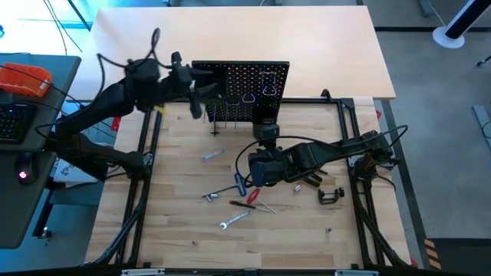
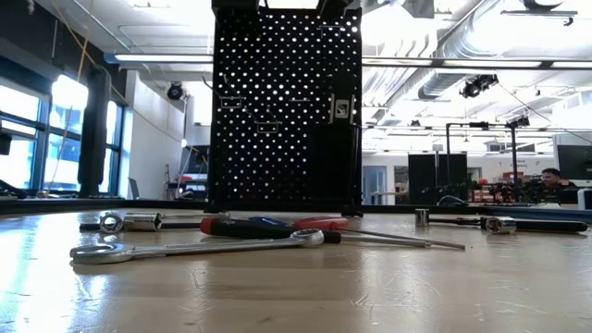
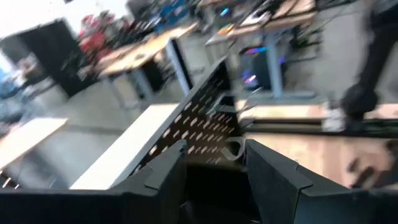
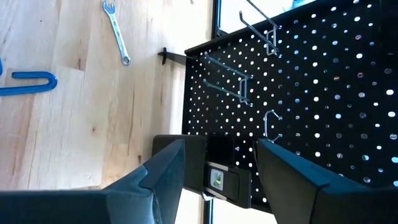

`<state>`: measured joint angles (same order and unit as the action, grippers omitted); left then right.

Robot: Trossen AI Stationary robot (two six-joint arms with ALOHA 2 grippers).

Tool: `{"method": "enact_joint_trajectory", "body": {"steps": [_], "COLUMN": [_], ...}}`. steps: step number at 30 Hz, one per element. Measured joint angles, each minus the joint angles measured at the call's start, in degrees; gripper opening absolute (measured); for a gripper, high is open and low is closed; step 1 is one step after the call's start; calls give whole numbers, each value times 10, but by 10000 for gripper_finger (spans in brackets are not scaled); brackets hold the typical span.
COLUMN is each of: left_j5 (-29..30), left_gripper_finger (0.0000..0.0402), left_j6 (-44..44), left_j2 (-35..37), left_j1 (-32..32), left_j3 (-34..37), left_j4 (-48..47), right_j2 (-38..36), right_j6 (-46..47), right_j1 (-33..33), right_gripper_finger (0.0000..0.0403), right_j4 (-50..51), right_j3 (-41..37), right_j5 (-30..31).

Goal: Hang tools onto peg board
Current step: Put the socket into the top black bin on the pegboard

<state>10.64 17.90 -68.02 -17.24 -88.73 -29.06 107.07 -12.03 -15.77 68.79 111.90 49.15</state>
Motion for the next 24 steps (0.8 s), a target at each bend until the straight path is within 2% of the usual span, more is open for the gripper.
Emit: {"method": "enact_joint_trajectory", "body": {"steps": [6, 10, 14, 19, 24], "left_j5": [-141, -195, -219, -219, -182], "left_gripper_finger": [156, 156, 156, 156, 156], "left_j6": [-11, -41, -48, -39, -47], "left_j2": [43, 58, 59, 47, 27], "left_j1": [34, 58, 92, 141, 192], "left_j3": [0, 0, 0, 0, 13], "left_j4": [10, 0, -51, -138, -208], "right_j2": [0, 0, 0, 0, -10], "right_j6": [0, 2, 13, 48, 84], "right_j1": [0, 0, 0, 0, 0], "right_gripper_finger": [193, 193, 193, 193, 193], "right_j4": [19, 25, 40, 95, 134], "right_j3": [0, 0, 0, 0, 0], "right_j5": [8, 6, -4, -18, -43]}}
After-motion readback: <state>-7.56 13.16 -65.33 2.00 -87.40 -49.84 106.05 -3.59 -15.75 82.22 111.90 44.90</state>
